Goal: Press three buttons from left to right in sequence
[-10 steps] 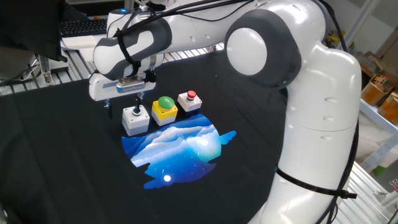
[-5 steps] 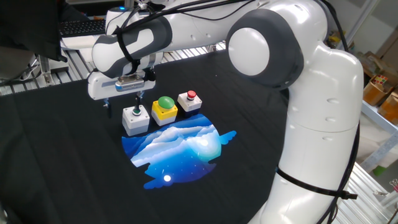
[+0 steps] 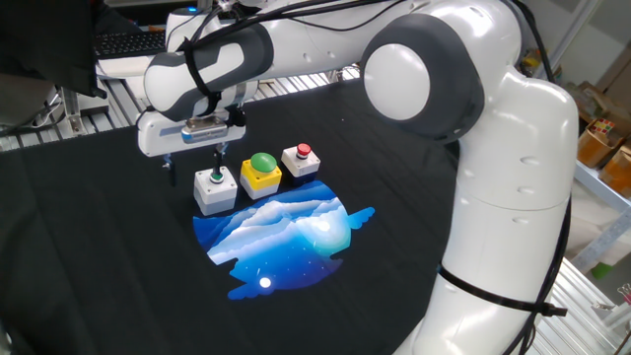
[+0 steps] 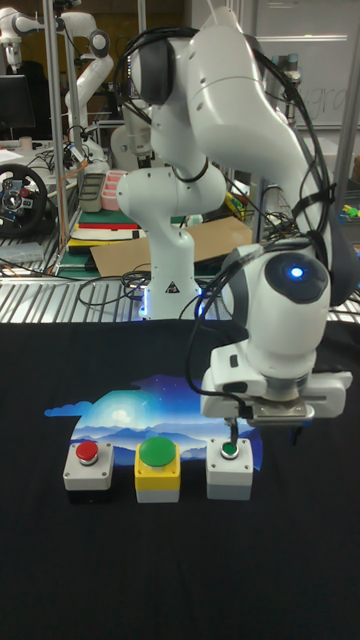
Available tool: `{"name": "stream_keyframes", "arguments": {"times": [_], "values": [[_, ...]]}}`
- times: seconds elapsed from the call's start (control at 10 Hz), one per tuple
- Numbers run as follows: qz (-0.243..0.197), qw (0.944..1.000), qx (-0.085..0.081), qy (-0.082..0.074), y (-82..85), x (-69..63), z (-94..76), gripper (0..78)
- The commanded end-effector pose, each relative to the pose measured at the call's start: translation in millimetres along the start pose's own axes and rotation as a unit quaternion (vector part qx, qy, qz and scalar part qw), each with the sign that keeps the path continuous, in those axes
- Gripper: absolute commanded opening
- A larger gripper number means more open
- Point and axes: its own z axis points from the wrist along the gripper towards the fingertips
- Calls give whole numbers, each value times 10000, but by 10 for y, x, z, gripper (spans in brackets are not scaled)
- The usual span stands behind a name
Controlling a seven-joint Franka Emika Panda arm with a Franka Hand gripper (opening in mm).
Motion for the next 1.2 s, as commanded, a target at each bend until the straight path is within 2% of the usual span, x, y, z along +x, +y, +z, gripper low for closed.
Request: {"name": "stream_keyframes", "arguments": {"times": [0.1,0.7,1.0,1.2], "values": [[45,9999,-24,-91,35,25,-365,775],[91,9999,84,-73,-35,70,-576,775],[26,9999,83,-115,-194,46,-565,775],[-104,9999,86,-75,-368,46,-652,775]]}}
